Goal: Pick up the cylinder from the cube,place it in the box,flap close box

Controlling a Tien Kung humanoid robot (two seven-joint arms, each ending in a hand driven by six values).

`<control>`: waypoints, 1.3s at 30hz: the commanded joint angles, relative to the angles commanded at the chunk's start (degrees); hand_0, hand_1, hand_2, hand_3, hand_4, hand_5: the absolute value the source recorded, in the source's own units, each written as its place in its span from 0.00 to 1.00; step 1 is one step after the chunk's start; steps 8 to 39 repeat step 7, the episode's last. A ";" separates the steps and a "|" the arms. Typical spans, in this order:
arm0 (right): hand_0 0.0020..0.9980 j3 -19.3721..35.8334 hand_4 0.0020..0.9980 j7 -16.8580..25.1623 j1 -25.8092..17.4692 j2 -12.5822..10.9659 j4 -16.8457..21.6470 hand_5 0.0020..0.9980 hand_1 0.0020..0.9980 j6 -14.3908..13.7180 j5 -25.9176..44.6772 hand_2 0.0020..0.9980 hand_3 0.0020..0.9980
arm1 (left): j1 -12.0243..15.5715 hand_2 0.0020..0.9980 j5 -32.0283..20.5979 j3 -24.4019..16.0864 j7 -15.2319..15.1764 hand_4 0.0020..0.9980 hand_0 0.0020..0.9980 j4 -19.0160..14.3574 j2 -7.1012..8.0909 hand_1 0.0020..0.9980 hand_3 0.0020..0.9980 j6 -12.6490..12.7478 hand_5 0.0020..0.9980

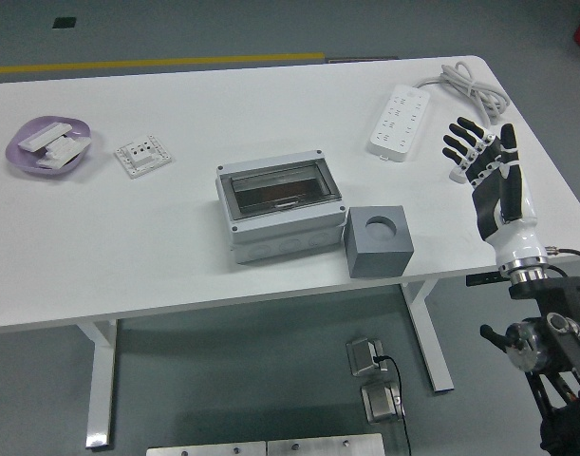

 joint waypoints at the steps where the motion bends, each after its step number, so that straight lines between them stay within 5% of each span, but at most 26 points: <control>1: 0.85 0.08 0.99 0.01 -0.02 -0.08 0.05 1.00 0.78 0.01 -0.01 0.77 0.75 | -0.01 0.52 0.01 0.01 0.01 0.60 0.63 0.00 -0.04 0.54 0.61 -0.01 0.16; 39: 0.85 0.84 0.99 0.22 -0.46 -0.53 0.20 1.00 0.78 -0.15 0.01 0.77 0.75 | -0.27 0.52 0.27 -0.01 0.10 0.60 0.63 0.00 0.11 0.54 0.61 0.02 0.16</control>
